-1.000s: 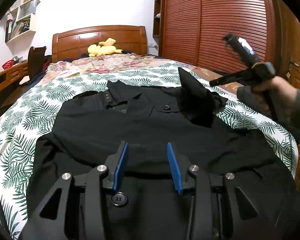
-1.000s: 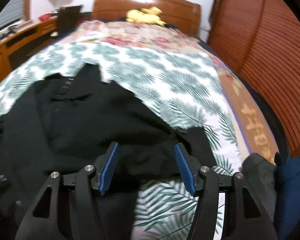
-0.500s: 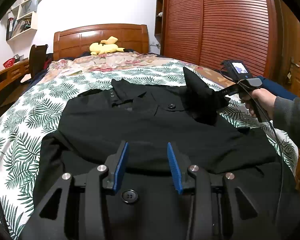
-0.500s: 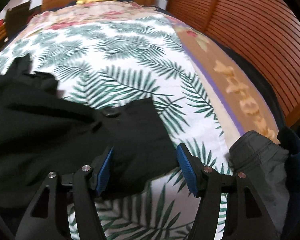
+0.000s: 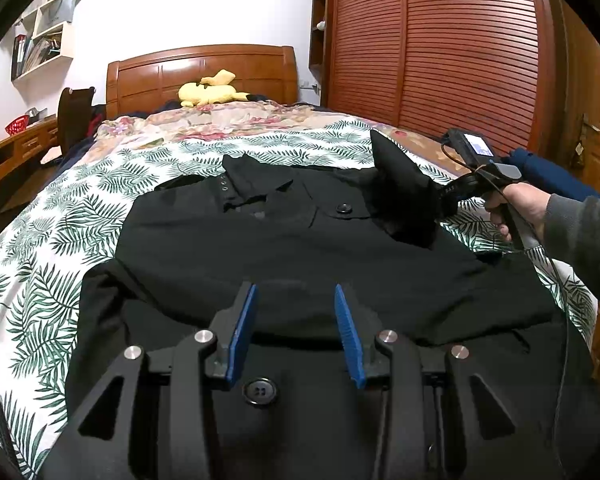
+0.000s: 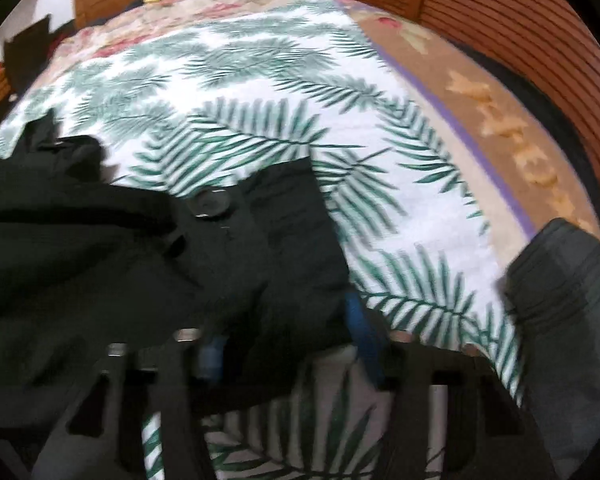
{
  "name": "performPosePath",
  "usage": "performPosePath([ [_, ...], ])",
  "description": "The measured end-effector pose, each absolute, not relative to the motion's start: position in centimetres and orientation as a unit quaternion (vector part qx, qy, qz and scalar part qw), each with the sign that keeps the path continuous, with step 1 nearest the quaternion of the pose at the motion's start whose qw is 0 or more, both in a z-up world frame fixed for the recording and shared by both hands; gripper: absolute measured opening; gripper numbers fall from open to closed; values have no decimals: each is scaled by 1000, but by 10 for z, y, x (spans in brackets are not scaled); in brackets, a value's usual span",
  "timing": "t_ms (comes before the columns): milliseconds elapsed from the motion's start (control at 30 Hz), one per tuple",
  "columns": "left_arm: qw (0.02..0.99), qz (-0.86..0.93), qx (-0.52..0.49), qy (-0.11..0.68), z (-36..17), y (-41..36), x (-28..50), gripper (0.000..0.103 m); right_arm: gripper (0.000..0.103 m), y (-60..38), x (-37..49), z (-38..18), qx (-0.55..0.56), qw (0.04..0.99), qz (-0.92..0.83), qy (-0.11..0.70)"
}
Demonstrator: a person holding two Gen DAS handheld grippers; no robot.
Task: Fold large clothes
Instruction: 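Grasp the coat side edge with the right tool and lift it up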
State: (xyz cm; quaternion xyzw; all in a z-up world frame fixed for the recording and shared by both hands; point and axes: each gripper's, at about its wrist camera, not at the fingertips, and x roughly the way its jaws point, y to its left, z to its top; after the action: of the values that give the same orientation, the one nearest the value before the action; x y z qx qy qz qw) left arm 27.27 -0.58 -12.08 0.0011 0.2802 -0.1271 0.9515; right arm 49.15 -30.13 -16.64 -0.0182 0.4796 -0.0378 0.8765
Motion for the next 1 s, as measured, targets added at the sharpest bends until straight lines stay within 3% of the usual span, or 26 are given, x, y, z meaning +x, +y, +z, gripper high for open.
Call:
performPosePath([
  [67, 952, -126, 2, 280, -120, -5, 272, 38, 19, -290, 488, -164, -32, 876, -19, 482],
  [167, 953, -123, 3, 277, -117, -3, 269, 38, 15, -266, 474, -145, -77, 893, -23, 443],
  [600, 963, -104, -7, 249, -93, 26, 236, 38, 14, -161, 396, -38, -112, 930, 82, 341],
  [1000, 968, -82, -9, 238, -80, 54, 215, 38, 15, -80, 323, 9, -145, 929, 175, 292],
])
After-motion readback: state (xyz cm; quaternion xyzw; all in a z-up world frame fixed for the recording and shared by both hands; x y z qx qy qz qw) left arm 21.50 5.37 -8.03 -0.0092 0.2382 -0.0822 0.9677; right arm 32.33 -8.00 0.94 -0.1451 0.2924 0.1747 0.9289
